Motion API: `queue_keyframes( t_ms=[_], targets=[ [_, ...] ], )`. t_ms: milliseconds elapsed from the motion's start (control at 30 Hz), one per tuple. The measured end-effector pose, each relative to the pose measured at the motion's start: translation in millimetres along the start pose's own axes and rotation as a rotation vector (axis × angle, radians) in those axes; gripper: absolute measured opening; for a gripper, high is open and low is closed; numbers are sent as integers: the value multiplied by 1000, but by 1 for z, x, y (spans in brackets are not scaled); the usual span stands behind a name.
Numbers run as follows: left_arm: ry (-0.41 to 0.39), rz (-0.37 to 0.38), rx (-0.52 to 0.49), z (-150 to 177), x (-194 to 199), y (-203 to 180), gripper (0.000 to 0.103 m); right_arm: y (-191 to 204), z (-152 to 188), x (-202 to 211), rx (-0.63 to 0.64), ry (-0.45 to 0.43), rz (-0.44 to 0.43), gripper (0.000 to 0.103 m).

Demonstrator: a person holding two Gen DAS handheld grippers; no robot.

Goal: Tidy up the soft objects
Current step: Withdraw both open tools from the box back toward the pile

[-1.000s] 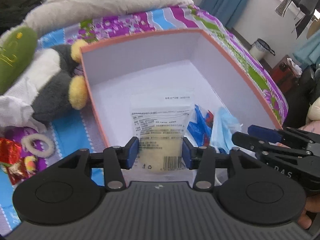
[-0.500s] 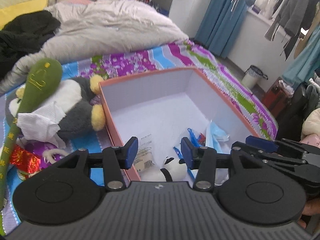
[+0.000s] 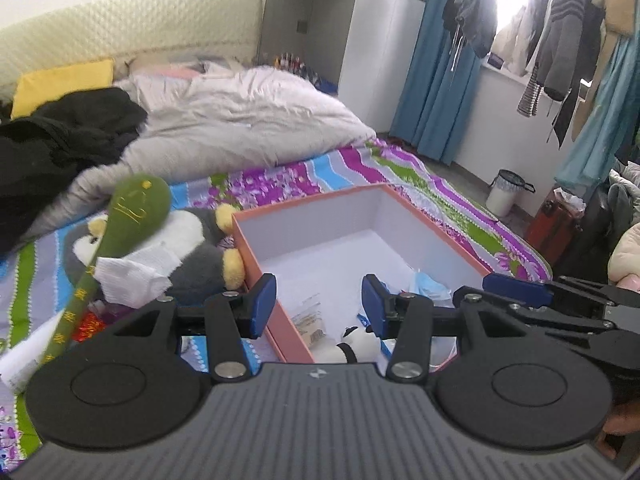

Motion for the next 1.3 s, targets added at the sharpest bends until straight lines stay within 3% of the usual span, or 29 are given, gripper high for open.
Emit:
queue_keyframes(
  t_ms=[400, 700, 1300],
  targets=[
    [-32, -61, 30, 37, 51, 22, 53, 43, 19, 24, 28, -29, -60, 42],
    [-9, -88, 112, 75, 67, 50, 53, 69, 44, 24, 51, 8, -88, 42],
    [51, -127, 170, 134, 80, 81, 54, 106, 95, 18, 93, 116, -123, 42]
  ],
)
Point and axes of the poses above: each gripper's, at about its wrist camera, not at the fingertips, and x roughly against the way its jaws point, y to its left, z to its underside, the point moved 8 cm from there along -x, roughly the way its jaws point
